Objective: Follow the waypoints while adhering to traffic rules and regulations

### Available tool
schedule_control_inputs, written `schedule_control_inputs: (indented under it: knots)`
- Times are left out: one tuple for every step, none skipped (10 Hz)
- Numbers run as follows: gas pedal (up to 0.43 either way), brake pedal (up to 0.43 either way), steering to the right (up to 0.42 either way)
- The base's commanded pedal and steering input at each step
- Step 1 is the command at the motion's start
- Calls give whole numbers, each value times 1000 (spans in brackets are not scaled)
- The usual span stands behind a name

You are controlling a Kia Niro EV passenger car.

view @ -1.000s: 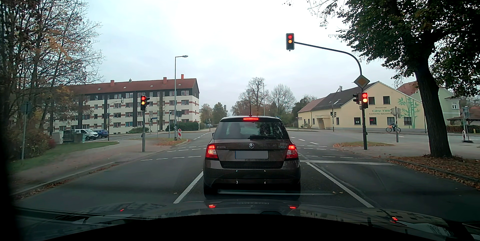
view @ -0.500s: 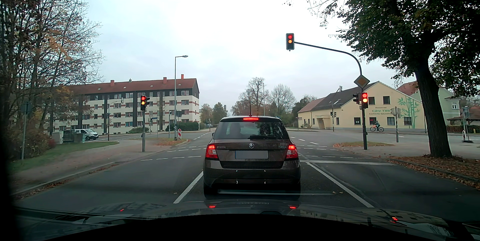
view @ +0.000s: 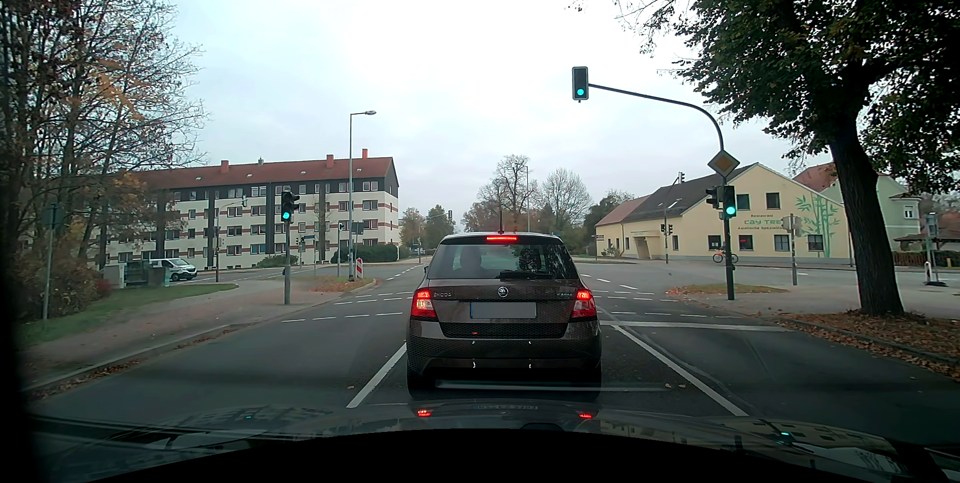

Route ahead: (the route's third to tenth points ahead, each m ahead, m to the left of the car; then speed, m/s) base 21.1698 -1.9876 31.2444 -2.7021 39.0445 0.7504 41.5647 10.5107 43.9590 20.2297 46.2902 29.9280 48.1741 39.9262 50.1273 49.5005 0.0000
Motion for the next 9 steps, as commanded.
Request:
schedule_control_inputs:
  knots:
    - [0,384,-10]
    - [0,384,-10]
    - [0,372,-9]
    - [0,317,-10]
    - [0,238,-10]
    - [0,134,-10]
    - [0,24,-10]
    - [0,0,-9]
    - [0,0,-9]
